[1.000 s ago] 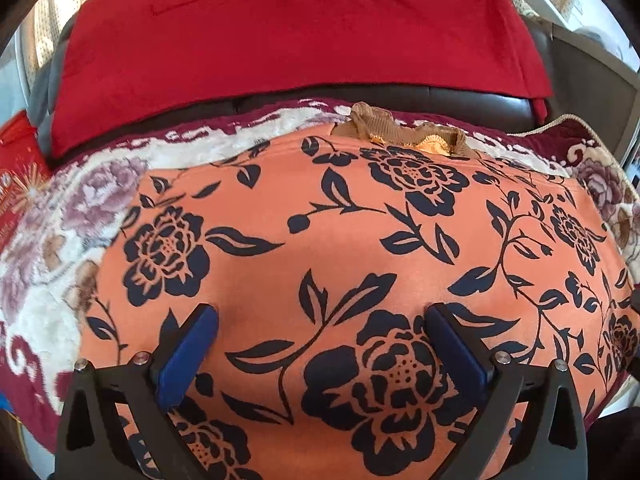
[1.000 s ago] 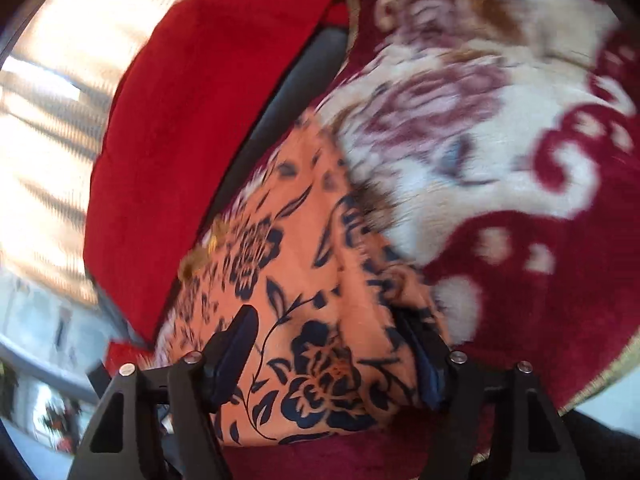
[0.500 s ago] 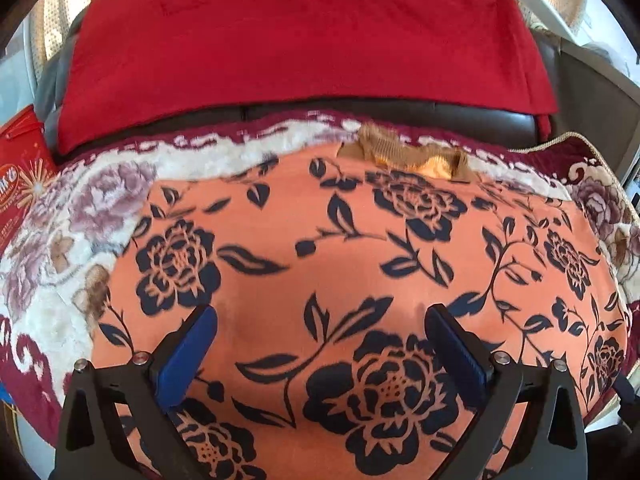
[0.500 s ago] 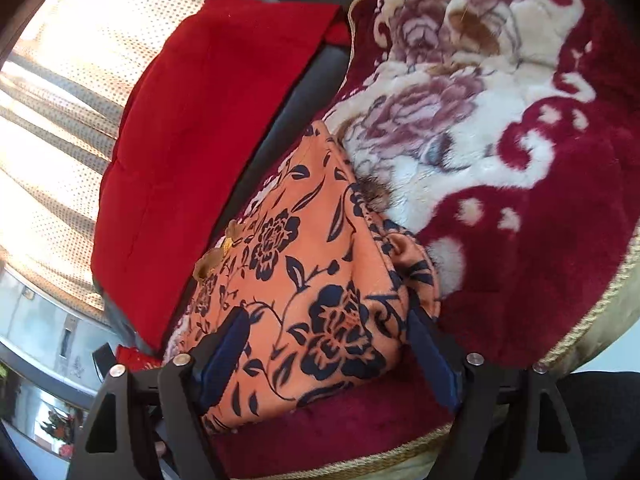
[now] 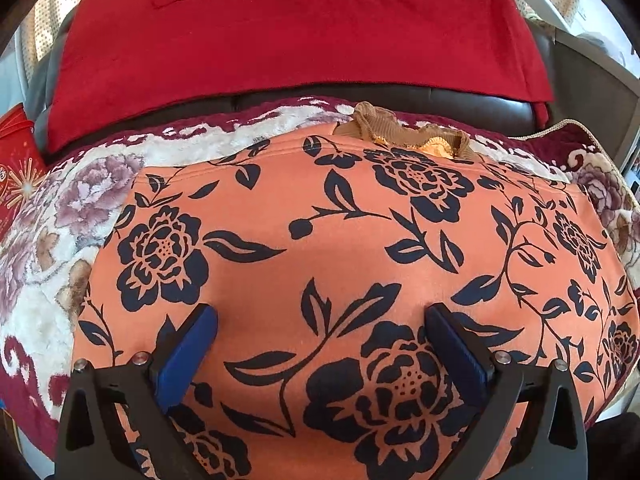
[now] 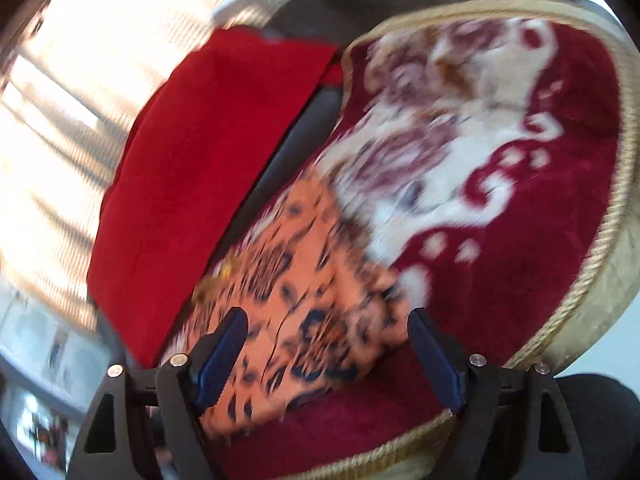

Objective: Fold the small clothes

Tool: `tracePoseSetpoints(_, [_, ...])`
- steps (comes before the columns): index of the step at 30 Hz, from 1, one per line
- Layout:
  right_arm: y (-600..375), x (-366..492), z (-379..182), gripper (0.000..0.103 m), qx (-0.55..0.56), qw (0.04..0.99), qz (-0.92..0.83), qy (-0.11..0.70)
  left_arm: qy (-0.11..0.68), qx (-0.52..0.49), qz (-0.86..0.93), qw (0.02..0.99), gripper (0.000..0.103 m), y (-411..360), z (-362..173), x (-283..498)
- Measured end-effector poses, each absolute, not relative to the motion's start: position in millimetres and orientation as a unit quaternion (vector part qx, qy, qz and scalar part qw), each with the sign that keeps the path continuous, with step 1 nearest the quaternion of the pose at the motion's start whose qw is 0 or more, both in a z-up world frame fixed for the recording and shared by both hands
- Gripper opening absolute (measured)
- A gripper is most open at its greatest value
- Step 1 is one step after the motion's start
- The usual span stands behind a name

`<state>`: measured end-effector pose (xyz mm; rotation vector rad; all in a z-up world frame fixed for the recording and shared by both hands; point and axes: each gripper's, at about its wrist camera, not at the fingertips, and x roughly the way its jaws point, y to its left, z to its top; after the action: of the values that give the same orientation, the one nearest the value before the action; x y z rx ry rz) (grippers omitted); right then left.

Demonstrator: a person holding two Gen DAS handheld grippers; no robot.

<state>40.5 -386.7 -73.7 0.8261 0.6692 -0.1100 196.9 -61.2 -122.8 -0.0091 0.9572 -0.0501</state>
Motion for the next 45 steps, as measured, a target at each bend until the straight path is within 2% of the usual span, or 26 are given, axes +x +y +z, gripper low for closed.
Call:
tracePoseSetpoints(4, [-371,59,-89,0.085,0.395,0.845,-0.011,0.36,0.465,-0.005,-0.024,0.885,0.103,-61,-123,199])
tracePoseSetpoints(8, [-371,74,-99,0.087,0.414,0.836,-0.01,0.36,0.476,-0.017,-0.016,0.879,0.103,-57,-115,198])
tracePoseSetpoints(12, [-374,89,-114,0.09,0.428,0.825,-0.005,0.368,0.456,-0.014,-0.002,0.89,0.103,-57,-112,191])
tracePoseSetpoints(16, [-371,87,-112,0.092,0.426,0.826,0.003,0.369,0.443,-0.016,-0.011,0.896,0.103,-59,-126,187])
tracePoseSetpoints(34, [-374,83,-118,0.093,0.458,0.805,0.01,0.377,0.462,-0.016,-0.015,0.887,0.103,-59,-124,195])
tracePoseSetpoints(40, [-370,86,-115,0.093,0.435,0.817,0.011,0.378,0.461,-0.014,-0.017,0.887,0.103,-59,-125,195])
tracePoseSetpoints(42, [-364,87,-110,0.091,0.41,0.829,0.012,0.379,0.459,-0.014,-0.017,0.888,0.103,-58,-125,195])
tracePoseSetpoints(43, [-361,87,-107,0.084,0.397,0.836,0.011,0.379,0.459,-0.014,-0.018,0.888,0.103,-58,-125,194])
tracePoseSetpoints(44, [-358,88,-104,0.071,0.381,0.843,0.008,0.379,0.459,-0.014,-0.018,0.888,0.103,-58,-125,195])
tracePoseSetpoints(45, [-357,89,-103,0.066,0.374,0.846,0.007,0.38,0.46,-0.014,-0.018,0.888,0.103,-59,-125,195])
